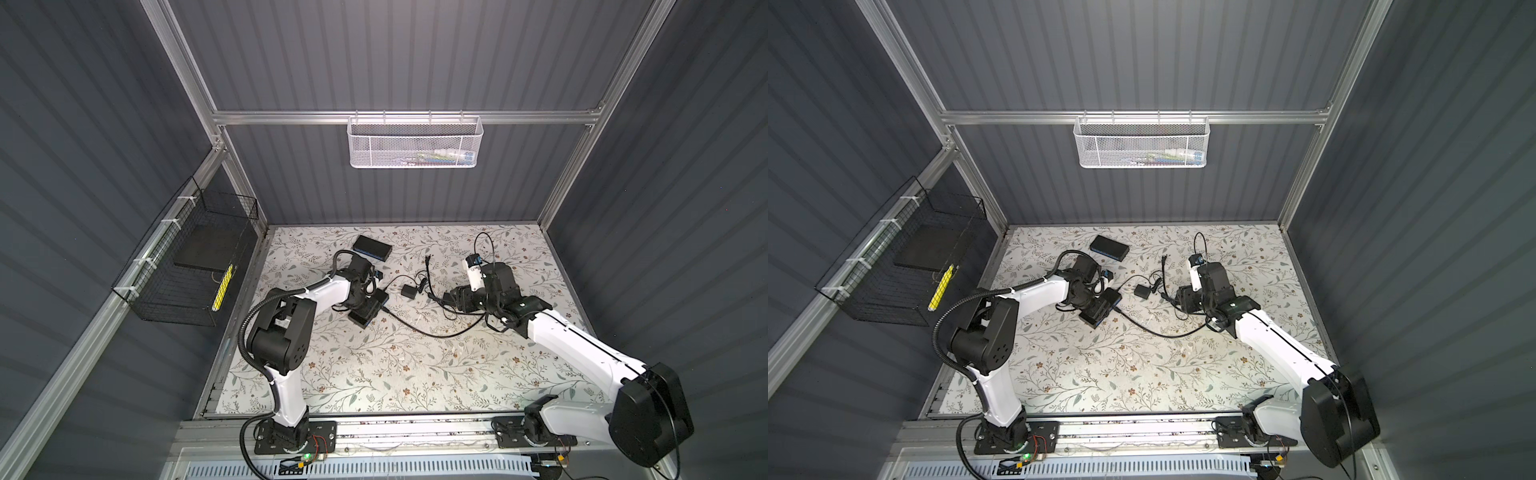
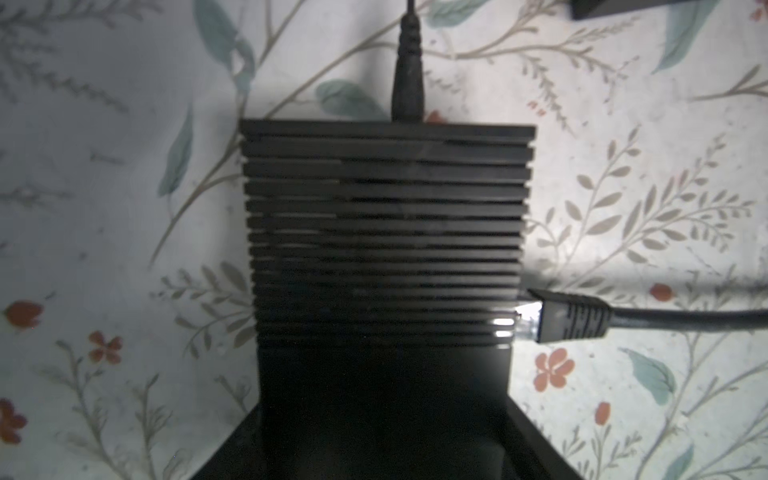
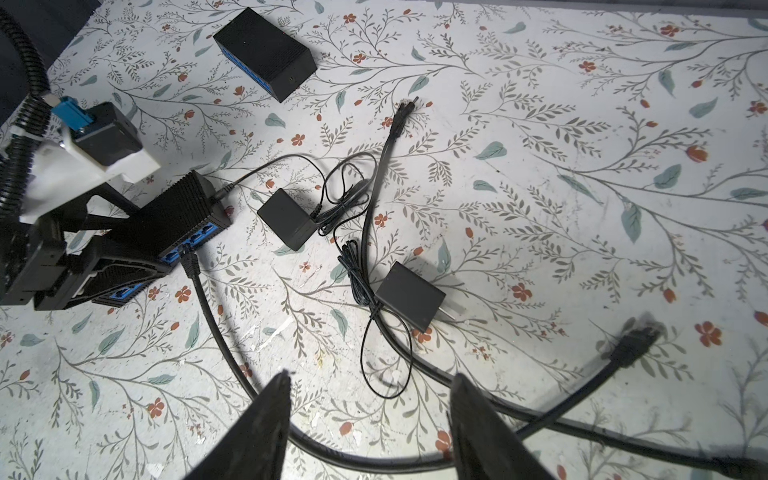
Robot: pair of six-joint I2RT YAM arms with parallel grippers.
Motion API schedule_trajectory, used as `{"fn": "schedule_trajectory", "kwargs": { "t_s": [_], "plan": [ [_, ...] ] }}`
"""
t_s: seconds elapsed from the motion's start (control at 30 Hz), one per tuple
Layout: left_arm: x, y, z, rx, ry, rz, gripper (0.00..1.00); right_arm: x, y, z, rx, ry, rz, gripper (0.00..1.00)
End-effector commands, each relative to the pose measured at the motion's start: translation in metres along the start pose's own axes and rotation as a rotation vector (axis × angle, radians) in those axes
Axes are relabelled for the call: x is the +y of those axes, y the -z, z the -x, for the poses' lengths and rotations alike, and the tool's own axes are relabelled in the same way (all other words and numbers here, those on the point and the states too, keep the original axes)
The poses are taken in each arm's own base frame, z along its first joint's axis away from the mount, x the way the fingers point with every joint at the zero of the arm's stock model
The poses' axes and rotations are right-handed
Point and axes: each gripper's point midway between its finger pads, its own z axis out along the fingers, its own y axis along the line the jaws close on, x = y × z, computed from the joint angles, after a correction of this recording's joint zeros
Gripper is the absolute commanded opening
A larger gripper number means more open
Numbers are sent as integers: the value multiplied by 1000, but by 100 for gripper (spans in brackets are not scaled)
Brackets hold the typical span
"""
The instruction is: Insert the plug into the switch port
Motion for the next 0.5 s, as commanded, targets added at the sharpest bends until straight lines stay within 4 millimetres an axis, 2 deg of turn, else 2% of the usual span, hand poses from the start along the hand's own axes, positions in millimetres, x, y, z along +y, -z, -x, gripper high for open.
{"fn": "schedule_trajectory", "kwargs": {
  "t_s": [0.0,0.13,0.37,0.47],
  "plan": [
    [23,10,-27,38,165,29,54,-1,0,8,-14,-10,-4,62],
    [49,27,-38,9,276,99,55,-1,-4,6,-10,-9,-4,62],
    [93,62,-47,-117,485,128,56,0,-5,7,-15,-14,3,62],
    [106,71,-49,-169,568,110,56,0,-6,7,-15,-18,5,62]
  ]
}}
